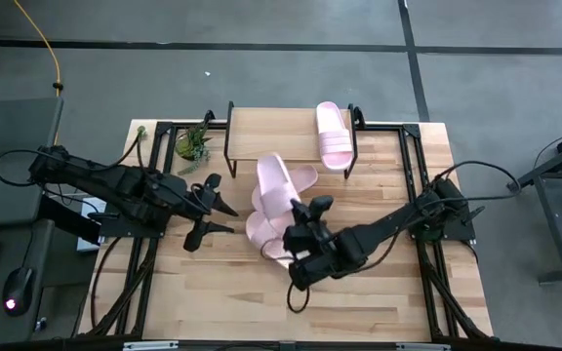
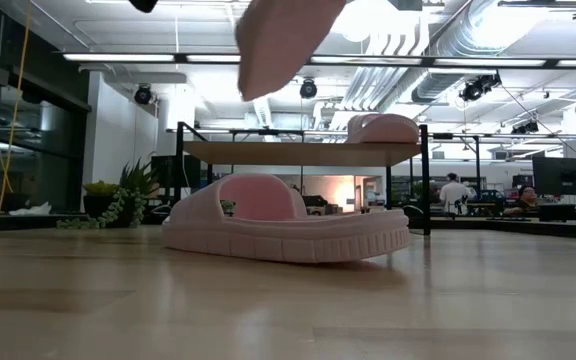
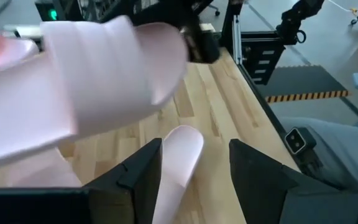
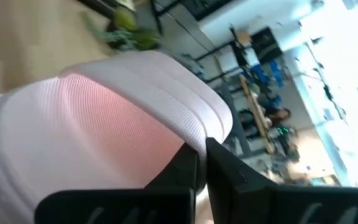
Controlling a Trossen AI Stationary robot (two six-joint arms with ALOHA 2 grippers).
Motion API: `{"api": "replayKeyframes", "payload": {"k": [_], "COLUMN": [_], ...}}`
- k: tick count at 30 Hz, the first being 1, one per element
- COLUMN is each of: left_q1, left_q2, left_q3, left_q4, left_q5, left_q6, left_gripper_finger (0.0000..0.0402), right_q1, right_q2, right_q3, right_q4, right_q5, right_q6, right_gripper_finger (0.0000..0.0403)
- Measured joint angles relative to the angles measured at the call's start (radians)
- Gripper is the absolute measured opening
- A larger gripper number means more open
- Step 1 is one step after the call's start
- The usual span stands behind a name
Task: Pick and place slides into the shelf
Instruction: Put the pink slide on the shelf
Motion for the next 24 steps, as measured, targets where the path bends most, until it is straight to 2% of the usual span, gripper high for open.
{"api": "replayKeyframes", "payload": {"k": [12,18,24], "left_q1": [0.0,0.0,0.0], "left_q2": [-0.014,-0.014,-0.014], "left_q3": [0.0,0.0,0.0], "left_q4": [0.001,0.001,0.001], "left_q5": [-0.065,-0.086,-0.085], "left_q6": [0.118,0.129,0.112], "left_gripper_finger": [0.017,0.017,0.017], "right_q1": [-0.109,-0.124,-0.116], "right_q2": [-0.027,-0.032,-0.089], "right_q3": [0.0,0.0,0.0], "right_q4": [-0.295,-0.437,-0.587], "right_q5": [0.056,0.113,0.158], "right_q6": [0.306,0.444,0.596], "right_gripper_finger": [0.0,0.0,0.0]}}
